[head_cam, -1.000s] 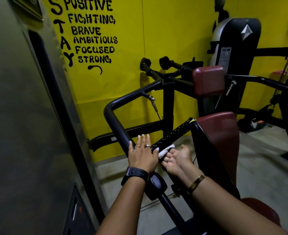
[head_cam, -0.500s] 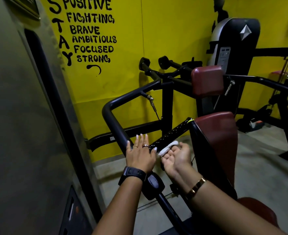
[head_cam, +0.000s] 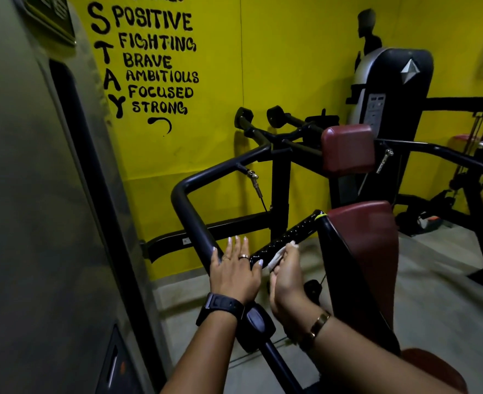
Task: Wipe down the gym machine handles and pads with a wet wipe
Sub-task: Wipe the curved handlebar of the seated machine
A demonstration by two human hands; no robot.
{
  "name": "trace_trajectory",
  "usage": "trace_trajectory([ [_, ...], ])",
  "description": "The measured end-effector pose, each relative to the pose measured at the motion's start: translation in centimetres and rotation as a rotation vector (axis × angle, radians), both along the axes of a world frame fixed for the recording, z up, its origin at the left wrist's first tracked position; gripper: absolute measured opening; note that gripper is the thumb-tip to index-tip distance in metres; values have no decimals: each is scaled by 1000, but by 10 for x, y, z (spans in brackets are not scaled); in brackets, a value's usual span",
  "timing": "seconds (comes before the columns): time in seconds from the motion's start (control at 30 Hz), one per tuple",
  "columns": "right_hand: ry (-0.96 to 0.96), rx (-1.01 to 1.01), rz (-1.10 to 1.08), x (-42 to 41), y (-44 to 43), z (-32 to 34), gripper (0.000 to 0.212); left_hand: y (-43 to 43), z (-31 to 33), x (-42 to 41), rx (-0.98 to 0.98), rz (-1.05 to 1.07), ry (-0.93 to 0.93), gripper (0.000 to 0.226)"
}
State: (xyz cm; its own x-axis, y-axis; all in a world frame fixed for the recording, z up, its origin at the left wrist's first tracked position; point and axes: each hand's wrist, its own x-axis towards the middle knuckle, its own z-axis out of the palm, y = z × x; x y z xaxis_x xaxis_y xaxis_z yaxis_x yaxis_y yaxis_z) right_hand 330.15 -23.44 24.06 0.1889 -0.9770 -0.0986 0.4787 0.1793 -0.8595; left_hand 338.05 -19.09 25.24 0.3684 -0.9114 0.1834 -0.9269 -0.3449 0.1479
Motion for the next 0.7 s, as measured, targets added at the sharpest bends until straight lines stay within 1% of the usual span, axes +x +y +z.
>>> trace_trajectory([
  [0.03,44,-27,-9,-2,-3,6,29,0,0,0,-4,1,-4,66],
  [0.1,336,-104,19,-4,-18,7,54,0,-1,0,-6,4,-3,66],
  [0.13,497,-147,39,-4,-26,9,60,0,-1,0,-7,7,0,66],
  [0.17,650,-203,21,-4,-30,9,61,-1,-1,0,-6,9,2,66],
  [0.2,730,-240,4,-4,-27,8,63,-1,-2,-1,-3,10,3,66],
  [0.27,770,-367,5,-7,-13,0,71,-1,-1,-1,1,13,2,65],
  [0.33,839,-502,52,-8,3,-10,73,0,1,-1,9,12,3,63],
  [0.4,953,-539,102,-6,6,-18,72,0,2,-1,17,12,3,62],
  [0.47,1111,-551,82,-6,-7,-17,79,0,2,-1,15,11,13,63],
  [0.5,1195,-574,63,-7,-14,-12,77,0,2,-2,11,10,13,63],
  [0.53,1254,-602,57,-10,-21,-7,69,0,1,-2,6,8,9,63],
  [0.6,1277,-627,44,-18,-30,6,59,0,0,-2,-3,7,0,64],
  [0.7,1312,-731,30,-27,-26,14,57,1,1,-1,-8,3,3,64],
])
